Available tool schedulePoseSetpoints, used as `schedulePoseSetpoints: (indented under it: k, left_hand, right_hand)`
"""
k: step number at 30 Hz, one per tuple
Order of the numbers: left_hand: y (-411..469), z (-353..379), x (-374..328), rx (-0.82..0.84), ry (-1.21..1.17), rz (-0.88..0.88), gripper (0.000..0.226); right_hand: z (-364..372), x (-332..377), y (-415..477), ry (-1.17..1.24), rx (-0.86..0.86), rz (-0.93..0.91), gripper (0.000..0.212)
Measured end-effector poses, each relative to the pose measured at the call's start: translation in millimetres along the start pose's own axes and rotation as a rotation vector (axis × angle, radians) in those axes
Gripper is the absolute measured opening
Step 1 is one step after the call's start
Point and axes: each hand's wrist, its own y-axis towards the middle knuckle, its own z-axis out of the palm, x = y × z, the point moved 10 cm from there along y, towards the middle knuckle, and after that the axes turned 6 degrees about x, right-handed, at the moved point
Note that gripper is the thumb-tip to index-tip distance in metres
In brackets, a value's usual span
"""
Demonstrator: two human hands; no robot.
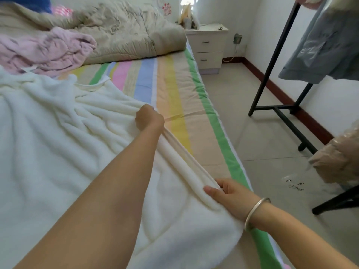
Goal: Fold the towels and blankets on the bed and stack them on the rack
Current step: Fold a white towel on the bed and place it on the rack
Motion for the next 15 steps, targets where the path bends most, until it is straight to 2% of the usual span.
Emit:
schedulePoseSetpoints:
  k: [3, 6, 8, 10, 13, 15]
  left_hand:
    - [-10.1, 14.1, -69.8, 0.079, -0.245, 0.185, 0.021]
    - [-45.7, 42.2, -157.1, 0.203, -0.291, 0.444, 0.017]
    - [-67.5, 67.6, -183.0, 0.289, -0.309, 0.491, 0.016]
    - [-77.5, 100.0, -180.6, 0.443, -0.312, 0.467, 0.026]
    - [-99.7, 144.4, -149.8, 0.73, -0.201, 0.426, 0.059]
    - [-114.6, 141.8, -134.6, 0.715, -0.128, 0.516, 0.06]
  right_hand:
    - [-3.0, -11.1, -18.1, 0.021, -0.011, 0.026, 0.018]
    - [-15.9, -33.0, -38.3, 0.07, -0.058, 0.114, 0.022]
    - [-28.7, -51.0, -56.0, 0.093, -0.117, 0.189, 0.024]
    - [-39.2, -63.9, -68.5, 0.179, -0.179, 0.223, 0.025]
    - [-46.6, -77.7, -80.3, 0.318, -0.248, 0.247, 0.027]
    - [-39.4, -84.0, -84.2, 0.383, -0.229, 0.261, 0.029]
